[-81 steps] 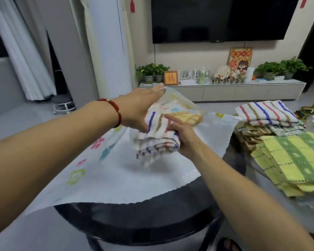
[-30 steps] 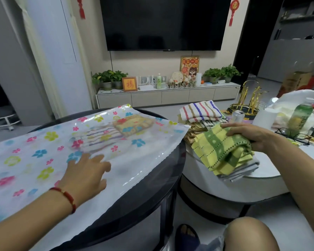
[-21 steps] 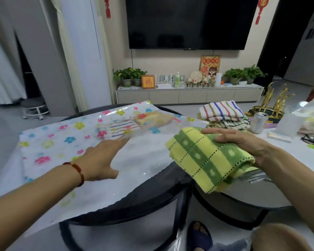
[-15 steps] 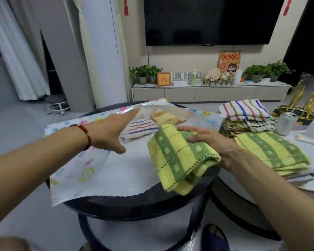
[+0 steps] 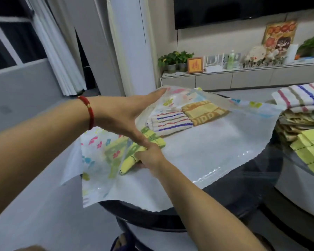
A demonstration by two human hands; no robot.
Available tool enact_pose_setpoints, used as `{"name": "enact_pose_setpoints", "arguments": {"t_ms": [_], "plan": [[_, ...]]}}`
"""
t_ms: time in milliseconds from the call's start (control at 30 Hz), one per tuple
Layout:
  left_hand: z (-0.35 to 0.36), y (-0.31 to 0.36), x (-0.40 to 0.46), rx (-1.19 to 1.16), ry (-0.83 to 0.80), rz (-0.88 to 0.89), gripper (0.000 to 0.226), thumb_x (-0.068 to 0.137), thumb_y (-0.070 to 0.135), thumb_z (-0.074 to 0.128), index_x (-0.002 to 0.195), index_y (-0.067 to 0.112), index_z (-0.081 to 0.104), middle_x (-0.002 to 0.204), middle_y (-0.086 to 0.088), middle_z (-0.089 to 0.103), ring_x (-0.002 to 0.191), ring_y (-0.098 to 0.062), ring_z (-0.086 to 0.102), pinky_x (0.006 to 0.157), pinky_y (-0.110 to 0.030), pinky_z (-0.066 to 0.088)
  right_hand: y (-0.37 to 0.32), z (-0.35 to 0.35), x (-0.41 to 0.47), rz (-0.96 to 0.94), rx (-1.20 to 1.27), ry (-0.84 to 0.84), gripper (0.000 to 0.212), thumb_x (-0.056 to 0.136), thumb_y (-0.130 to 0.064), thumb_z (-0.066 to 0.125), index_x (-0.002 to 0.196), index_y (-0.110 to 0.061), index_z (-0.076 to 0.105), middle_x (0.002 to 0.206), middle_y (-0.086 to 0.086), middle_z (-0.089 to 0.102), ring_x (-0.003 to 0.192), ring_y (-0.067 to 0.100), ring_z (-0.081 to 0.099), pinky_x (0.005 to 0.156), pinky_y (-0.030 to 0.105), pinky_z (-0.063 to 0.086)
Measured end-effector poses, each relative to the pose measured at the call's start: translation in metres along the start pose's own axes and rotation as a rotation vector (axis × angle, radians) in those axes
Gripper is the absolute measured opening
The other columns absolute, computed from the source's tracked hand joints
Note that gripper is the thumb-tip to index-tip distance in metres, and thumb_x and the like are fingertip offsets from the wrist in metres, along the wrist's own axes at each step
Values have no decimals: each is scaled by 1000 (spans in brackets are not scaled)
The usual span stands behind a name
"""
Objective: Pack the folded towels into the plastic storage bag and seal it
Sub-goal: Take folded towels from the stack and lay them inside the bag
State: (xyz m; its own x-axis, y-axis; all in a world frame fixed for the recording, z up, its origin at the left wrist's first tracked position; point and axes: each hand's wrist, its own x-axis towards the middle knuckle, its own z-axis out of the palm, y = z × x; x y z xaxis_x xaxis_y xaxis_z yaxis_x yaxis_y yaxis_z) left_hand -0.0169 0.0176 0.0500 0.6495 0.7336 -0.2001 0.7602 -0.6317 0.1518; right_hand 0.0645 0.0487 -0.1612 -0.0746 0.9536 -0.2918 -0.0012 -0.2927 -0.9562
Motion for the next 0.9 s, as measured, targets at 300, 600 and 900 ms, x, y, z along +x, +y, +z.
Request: {"name": "enact_pose_setpoints", "arguments": {"t_ms": [300,600,900], "plan": [[7,-13,-6,13,8,14,128,70,51,82,146,51,-21,158,30,-1,139,12,11,99,7,8,-16,39,23,-26,-29,-277,35,99,-18,58,134,-18,64,128,12,73,115,38,72,94,50,62],[10,-14,-11,-19,49,37,124,70,55,80,147,51,-17,151,38,-1,130,24,8,92,14,4,-9,21,5,-330,-1039,-27,46,99,-10,43,144,-13,49,145,11,53,133,34,44,110,44,36],[29,11,-10,72,208,31,97,80,57,69,156,38,10,159,22,19,138,0,28,105,-7,14,-12,-74,-53,-528,-960,0,42,98,-6,49,133,-19,69,139,6,68,125,27,61,107,39,47]]}}
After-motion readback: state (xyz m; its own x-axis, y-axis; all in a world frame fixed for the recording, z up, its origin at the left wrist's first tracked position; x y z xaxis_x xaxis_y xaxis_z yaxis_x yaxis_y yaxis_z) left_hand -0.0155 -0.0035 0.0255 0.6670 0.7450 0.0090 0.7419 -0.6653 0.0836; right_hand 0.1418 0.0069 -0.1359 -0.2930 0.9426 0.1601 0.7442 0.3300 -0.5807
